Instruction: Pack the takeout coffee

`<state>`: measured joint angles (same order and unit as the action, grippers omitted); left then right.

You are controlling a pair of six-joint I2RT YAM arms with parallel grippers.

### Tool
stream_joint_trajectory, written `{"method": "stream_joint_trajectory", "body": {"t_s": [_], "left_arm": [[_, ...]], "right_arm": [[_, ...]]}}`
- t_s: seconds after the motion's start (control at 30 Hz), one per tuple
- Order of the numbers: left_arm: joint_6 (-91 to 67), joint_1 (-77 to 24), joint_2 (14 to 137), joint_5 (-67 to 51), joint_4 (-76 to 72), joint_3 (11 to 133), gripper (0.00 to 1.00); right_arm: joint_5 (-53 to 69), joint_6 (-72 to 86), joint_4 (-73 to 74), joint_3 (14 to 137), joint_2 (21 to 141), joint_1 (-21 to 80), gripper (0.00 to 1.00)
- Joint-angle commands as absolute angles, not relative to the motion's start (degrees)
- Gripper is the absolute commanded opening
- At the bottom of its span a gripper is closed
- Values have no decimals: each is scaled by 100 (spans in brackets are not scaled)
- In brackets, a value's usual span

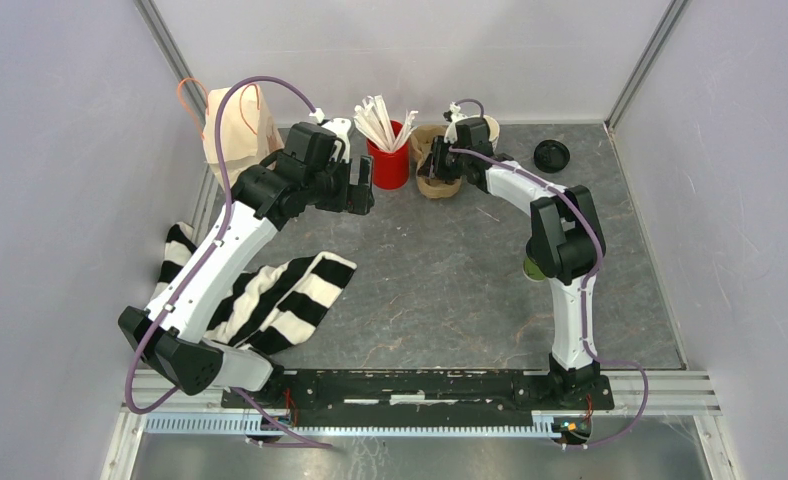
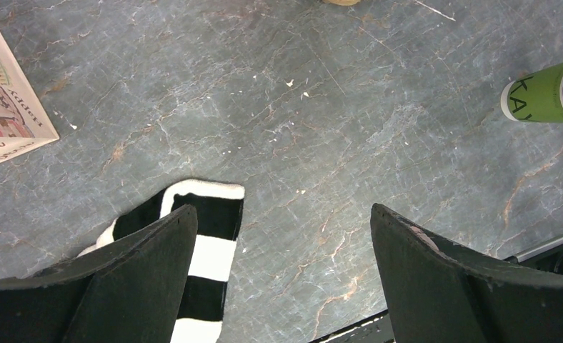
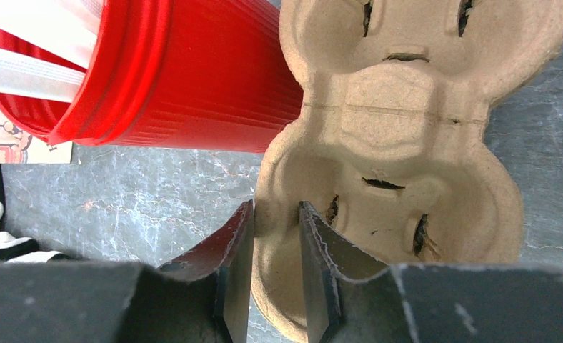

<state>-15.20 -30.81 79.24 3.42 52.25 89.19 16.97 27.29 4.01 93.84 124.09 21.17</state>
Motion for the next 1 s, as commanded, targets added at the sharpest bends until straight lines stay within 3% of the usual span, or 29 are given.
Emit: {"method": "stream_joint_trajectory", "body": {"t_s": [0.0,0.2,0.5,0.83,0.97], "left_arm": [[-1160,-3032,7892,400,5212,9089,97],[-1162,-3032,7919,343,5189,9095,97],[-1191,-3032,7919,288,5175,9073,97],[-1269,-3033,7891,91,5132,8992,96],[-1304,-3032,7834,49,5101,8908,97]], "right_arm": [[1826,2852,44,9350,12051,2082,27],[1567,2677,399,9335,11936,2092,21],[355,2117,1381,8928,11337,2499,4],[476,2463,1366,8279,10741,2600,9],[-156,2103,1742,8472,10598,2663,9]]}}
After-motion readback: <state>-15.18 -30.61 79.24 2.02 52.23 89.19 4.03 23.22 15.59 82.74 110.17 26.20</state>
